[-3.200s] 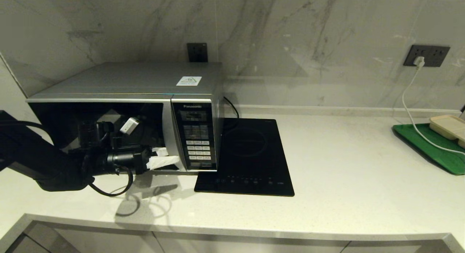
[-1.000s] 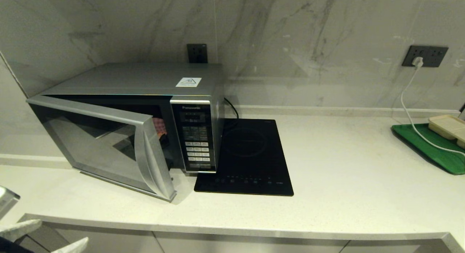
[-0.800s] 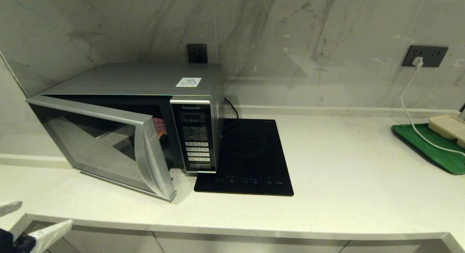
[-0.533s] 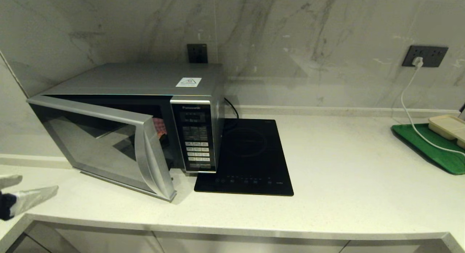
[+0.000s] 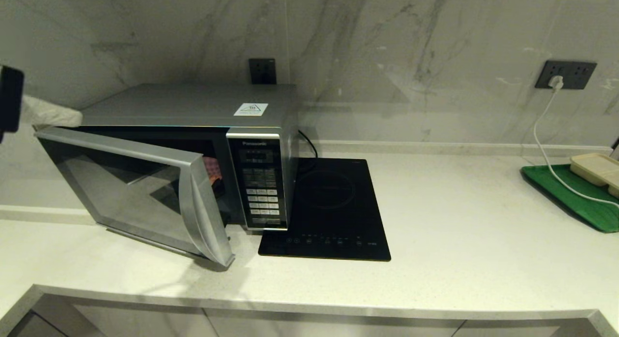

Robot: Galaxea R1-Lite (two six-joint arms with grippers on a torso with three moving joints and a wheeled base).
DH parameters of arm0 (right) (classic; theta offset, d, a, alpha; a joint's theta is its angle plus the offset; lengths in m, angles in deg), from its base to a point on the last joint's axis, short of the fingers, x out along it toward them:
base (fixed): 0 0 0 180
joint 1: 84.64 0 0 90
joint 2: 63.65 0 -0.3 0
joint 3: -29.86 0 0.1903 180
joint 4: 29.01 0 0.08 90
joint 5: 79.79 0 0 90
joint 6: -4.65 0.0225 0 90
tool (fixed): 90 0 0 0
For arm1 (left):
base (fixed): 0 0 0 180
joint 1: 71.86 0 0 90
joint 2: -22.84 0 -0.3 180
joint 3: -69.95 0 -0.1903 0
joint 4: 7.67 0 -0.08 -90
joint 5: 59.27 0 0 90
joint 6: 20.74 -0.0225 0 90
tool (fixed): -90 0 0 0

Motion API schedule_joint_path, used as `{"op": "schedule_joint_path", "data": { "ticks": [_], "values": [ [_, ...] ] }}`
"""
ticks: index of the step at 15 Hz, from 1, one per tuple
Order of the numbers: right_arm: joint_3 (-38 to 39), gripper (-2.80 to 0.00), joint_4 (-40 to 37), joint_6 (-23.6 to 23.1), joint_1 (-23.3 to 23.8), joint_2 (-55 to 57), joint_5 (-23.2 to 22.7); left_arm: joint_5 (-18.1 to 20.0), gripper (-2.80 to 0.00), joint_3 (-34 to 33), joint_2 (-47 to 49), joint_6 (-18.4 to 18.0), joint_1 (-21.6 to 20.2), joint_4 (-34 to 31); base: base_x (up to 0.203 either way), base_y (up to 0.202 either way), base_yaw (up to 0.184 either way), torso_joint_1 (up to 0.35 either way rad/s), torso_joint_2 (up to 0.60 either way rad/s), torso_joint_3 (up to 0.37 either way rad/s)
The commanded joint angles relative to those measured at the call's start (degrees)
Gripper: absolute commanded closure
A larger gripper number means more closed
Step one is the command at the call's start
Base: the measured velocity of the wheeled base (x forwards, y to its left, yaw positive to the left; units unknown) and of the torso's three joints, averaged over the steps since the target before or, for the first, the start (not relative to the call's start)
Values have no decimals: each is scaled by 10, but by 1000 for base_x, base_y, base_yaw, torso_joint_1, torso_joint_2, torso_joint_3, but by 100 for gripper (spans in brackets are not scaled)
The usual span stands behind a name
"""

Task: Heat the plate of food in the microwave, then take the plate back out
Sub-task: Open the microwave oven

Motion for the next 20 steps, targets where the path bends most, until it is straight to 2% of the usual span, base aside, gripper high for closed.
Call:
{"op": "schedule_joint_path", "data": {
  "ticks": [1, 2, 3, 4, 12, 14, 18, 20],
  "values": [
    [0, 0, -1, 0, 0, -1, 0, -58, 0, 96, 120, 27, 64, -46, 0, 0, 0, 0, 0, 0],
    [0, 0, -1, 0, 0, 0, 0, -91, 0, 95, 140, 58, 91, -58, 0, 0, 0, 0, 0, 0],
    [0, 0, -1, 0, 0, -1, 0, -106, 0, 93, 153, 91, 104, -66, 0, 0, 0, 0, 0, 0],
    [0, 0, -1, 0, 0, 0, 0, -114, 0, 92, 161, 107, 107, -70, 0, 0, 0, 0, 0, 0],
    [0, 0, -1, 0, 0, 0, 0, -114, 0, 92, 171, 126, 111, -60, 0, 0, 0, 0, 0, 0],
    [0, 0, -1, 0, 0, 0, 0, -115, 0, 92, 177, 129, 119, -39, 0, 0, 0, 0, 0, 0],
    [0, 0, -1, 0, 0, 0, 0, -118, 0, 90, 185, 126, 133, 44, 0, 0, 0, 0, 0, 0],
    [0, 0, -1, 0, 0, 0, 0, -125, 0, 86, 202, 126, 133, 45, 0, 0, 0, 0, 0, 0]
  ]
}}
